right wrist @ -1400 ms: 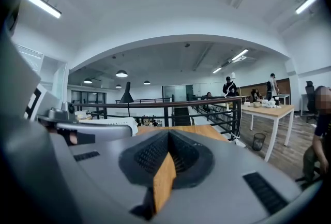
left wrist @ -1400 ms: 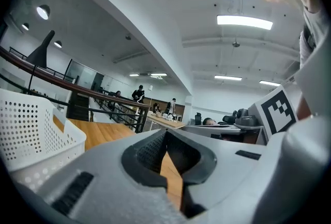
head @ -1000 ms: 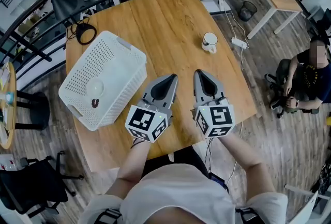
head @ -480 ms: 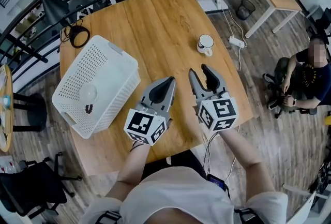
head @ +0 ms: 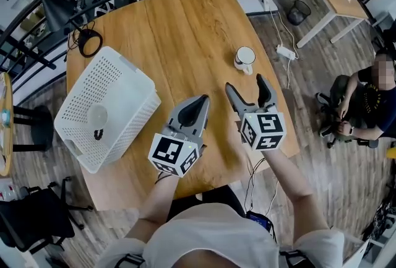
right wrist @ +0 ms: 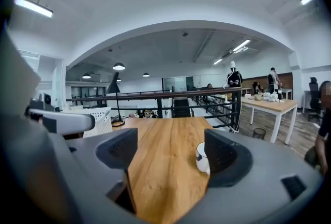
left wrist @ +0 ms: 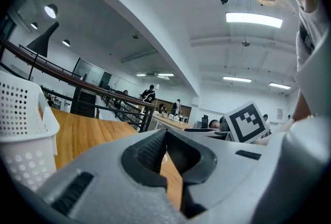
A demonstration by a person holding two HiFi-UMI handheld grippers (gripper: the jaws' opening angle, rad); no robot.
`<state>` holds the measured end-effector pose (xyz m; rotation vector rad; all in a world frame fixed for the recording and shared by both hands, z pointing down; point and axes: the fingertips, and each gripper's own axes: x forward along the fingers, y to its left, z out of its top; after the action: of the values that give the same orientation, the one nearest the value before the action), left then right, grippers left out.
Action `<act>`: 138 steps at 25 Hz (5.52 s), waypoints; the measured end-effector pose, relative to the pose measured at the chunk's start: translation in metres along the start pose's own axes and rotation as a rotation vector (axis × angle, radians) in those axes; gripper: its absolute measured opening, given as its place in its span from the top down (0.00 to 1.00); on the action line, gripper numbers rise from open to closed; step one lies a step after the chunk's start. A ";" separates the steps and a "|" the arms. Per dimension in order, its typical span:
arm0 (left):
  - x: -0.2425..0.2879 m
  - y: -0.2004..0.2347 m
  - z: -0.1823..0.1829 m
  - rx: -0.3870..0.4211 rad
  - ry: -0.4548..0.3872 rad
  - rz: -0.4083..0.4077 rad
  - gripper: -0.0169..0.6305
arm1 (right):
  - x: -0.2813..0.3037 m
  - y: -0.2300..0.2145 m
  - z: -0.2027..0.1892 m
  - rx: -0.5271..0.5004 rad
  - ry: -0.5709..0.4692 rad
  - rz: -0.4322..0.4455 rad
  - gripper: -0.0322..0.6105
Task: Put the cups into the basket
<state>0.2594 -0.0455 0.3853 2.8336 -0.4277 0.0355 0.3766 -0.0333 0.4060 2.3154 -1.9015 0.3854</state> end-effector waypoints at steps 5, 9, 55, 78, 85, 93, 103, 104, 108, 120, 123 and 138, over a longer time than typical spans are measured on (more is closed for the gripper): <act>0.012 0.008 -0.014 -0.018 0.018 0.035 0.96 | 0.027 -0.038 -0.009 -0.004 0.031 -0.018 0.36; 0.017 0.014 -0.026 -0.033 0.034 0.062 0.96 | 0.054 -0.066 -0.028 -0.031 0.082 -0.014 0.36; 0.016 0.061 -0.068 -0.106 0.072 0.160 0.96 | 0.168 -0.122 -0.110 -0.019 0.265 -0.022 0.36; -0.023 0.043 -0.028 -0.096 0.006 0.147 0.96 | 0.100 -0.046 -0.042 -0.065 0.211 0.078 0.36; -0.050 0.028 -0.006 -0.069 -0.024 0.133 0.96 | 0.061 0.005 -0.018 -0.086 0.204 0.156 0.36; -0.084 0.019 0.015 -0.038 -0.050 0.150 0.96 | 0.035 0.064 0.002 -0.093 0.181 0.256 0.36; -0.134 0.043 0.043 0.000 -0.093 0.245 0.96 | 0.028 0.150 0.029 -0.180 0.148 0.436 0.36; -0.139 0.046 0.046 0.005 -0.096 0.257 0.96 | 0.029 0.159 0.034 -0.190 0.144 0.455 0.36; -0.160 0.060 0.059 0.023 -0.117 0.306 0.96 | 0.032 0.195 0.050 -0.229 0.122 0.528 0.36; -0.232 0.112 0.084 0.028 -0.191 0.479 0.96 | 0.052 0.301 0.076 -0.319 0.103 0.719 0.36; -0.246 0.124 0.087 0.028 -0.202 0.514 0.96 | 0.060 0.324 0.076 -0.351 0.112 0.760 0.36; -0.284 0.182 0.103 0.032 -0.242 0.608 0.96 | 0.108 0.409 0.046 -0.557 0.219 1.011 0.36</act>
<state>-0.0670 -0.1598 0.3166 2.6307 -1.3315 -0.1821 0.0018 -0.2300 0.3632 0.8367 -2.4845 0.1329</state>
